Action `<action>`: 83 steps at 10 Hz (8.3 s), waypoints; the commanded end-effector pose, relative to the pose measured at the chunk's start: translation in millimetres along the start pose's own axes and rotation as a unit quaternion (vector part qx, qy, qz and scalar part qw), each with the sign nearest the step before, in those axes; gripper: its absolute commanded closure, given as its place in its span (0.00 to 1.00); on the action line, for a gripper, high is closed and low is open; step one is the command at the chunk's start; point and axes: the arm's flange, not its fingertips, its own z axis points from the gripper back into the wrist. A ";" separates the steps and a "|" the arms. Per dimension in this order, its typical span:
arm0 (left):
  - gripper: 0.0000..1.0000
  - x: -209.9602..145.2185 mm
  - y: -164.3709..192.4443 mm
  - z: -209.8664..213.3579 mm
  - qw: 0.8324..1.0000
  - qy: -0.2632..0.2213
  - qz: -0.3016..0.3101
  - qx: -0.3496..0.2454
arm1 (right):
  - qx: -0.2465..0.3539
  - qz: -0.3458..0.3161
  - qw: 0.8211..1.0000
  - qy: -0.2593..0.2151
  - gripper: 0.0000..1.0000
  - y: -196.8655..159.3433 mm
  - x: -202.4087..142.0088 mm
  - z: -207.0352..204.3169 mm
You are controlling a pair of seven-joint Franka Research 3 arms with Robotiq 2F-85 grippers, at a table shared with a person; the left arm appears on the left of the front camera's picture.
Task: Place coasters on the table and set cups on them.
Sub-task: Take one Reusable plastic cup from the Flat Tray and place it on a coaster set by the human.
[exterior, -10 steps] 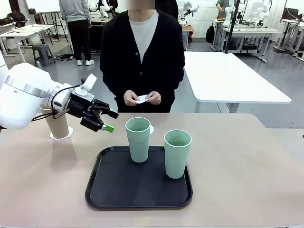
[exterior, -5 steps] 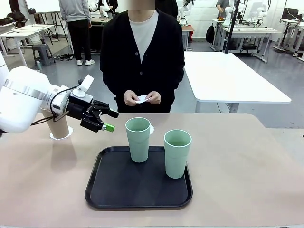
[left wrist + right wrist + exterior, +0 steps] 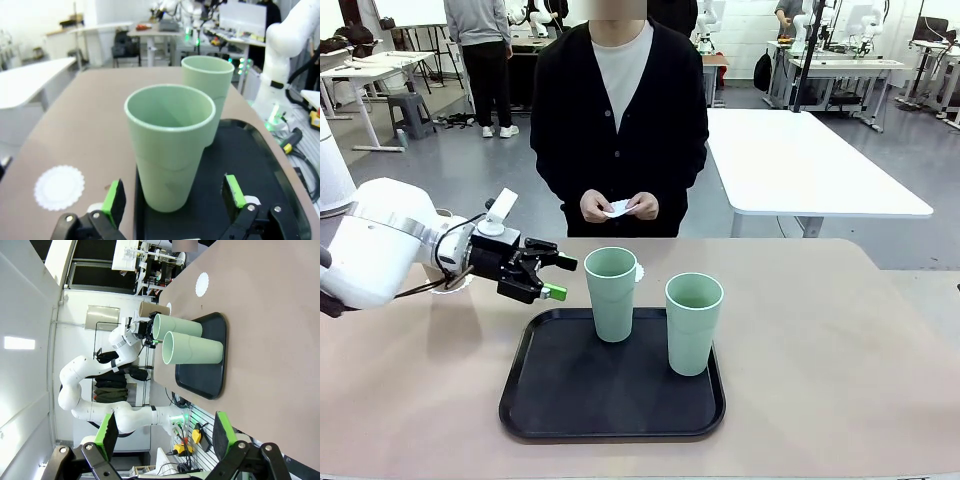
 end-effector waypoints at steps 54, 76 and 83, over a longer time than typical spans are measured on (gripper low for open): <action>0.16 118.9 80.5 -42.9 0.999 -0.031 0.012 0.030 | 0.014 0.009 1.000 -0.006 0.00 0.7 2.5 -0.1; 0.16 109.7 188.5 -66.4 0.986 0.027 -0.064 -0.153 | 0.014 0.009 1.000 -0.006 0.00 0.7 2.5 -0.1; 0.16 88.5 234.7 -79.1 0.973 0.041 -0.092 -0.207 | 0.014 0.009 1.000 -0.006 0.00 0.7 2.5 -0.1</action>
